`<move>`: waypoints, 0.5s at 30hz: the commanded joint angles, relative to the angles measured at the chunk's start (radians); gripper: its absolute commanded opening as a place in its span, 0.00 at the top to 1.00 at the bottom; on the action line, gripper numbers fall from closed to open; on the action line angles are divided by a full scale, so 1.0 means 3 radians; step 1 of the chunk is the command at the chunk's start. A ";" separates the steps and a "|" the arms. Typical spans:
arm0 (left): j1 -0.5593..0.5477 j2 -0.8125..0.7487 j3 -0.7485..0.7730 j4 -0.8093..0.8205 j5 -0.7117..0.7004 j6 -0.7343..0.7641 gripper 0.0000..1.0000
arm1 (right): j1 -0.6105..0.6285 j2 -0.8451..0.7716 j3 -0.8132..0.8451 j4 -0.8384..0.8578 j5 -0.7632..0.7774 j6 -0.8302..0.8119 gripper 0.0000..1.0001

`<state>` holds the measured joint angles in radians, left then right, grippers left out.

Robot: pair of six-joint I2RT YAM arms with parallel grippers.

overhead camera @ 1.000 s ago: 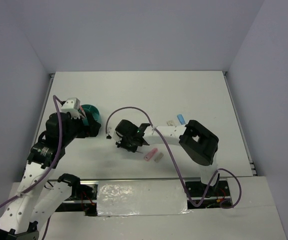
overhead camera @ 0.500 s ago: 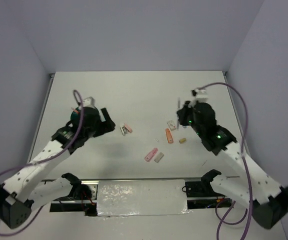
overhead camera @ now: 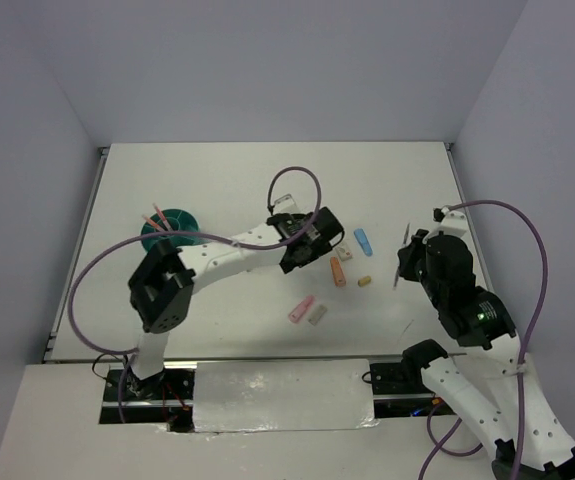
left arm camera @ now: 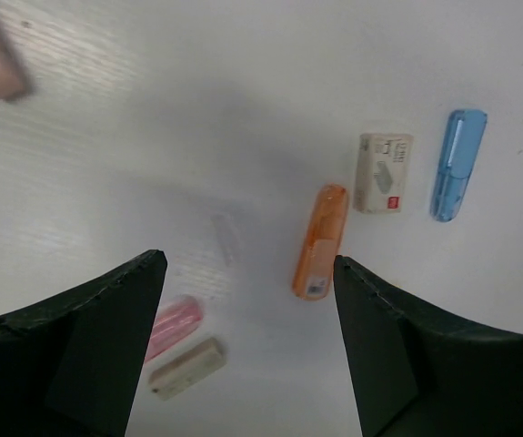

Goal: Sort the stationery into containers
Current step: Pick up the pen cap from the center of the board.

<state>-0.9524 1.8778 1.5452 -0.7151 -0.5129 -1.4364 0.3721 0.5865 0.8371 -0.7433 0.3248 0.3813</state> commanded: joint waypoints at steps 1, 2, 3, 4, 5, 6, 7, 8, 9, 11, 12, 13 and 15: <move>-0.0042 0.0428 0.0677 -0.0699 -0.0157 -0.0489 0.13 | -0.0018 -0.0032 0.0027 -0.0049 -0.0116 0.0002 1.00; -0.0067 0.0515 0.0785 -0.0740 -0.0162 -0.0484 0.15 | -0.0018 -0.0058 0.0007 -0.0023 -0.0157 -0.0013 1.00; -0.0118 0.0647 0.0943 -0.0842 -0.0182 -0.0519 0.16 | -0.0023 -0.0068 0.0006 -0.0013 -0.0213 -0.0033 1.00; -0.0134 0.0699 0.0985 -0.0873 -0.0218 -0.0580 0.19 | -0.0018 -0.0073 0.0012 -0.0018 -0.0219 -0.0034 1.00; -0.0154 0.0740 0.1016 -0.0879 -0.0218 -0.0596 0.21 | -0.0023 -0.0078 0.0022 -0.0023 -0.0219 -0.0034 1.00; -0.0169 0.0806 0.1026 -0.0874 -0.0203 -0.0616 0.23 | -0.0018 -0.0084 0.0022 -0.0023 -0.0224 -0.0049 1.00; -0.0175 0.0832 0.1026 -0.0848 -0.0203 -0.0637 0.30 | -0.0018 -0.0099 0.0027 -0.0013 -0.0229 -0.0064 1.00; -0.0185 0.0868 0.1026 -0.0823 -0.0228 -0.0647 0.33 | -0.0023 -0.0114 0.0027 -0.0012 -0.0239 -0.0069 1.00; -0.0200 0.0955 0.1072 -0.0883 -0.0233 -0.0693 0.35 | -0.0018 -0.0140 0.0027 -0.0007 -0.0254 -0.0069 1.00; -0.0200 0.1108 0.1194 -0.0960 -0.0208 -0.0693 0.38 | -0.0018 -0.0170 0.0027 -0.0002 -0.0265 -0.0080 1.00; -0.0205 0.1154 0.1230 -0.0996 -0.0188 -0.0688 0.38 | -0.0023 -0.0211 0.0017 0.0003 -0.0280 -0.0085 1.00; -0.0205 0.1185 0.1256 -0.1022 -0.0147 -0.0683 0.38 | -0.0018 -0.0227 0.0012 0.0008 -0.0285 -0.0085 1.00; -0.0221 0.1226 0.1241 -0.1012 -0.0116 -0.0703 0.38 | -0.0023 -0.0247 0.0007 0.0023 -0.0290 -0.0090 1.00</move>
<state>-1.0119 2.2234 1.8931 -0.9619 -0.5461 -1.6093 0.3721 0.5293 0.8368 -0.7490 0.2462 0.3691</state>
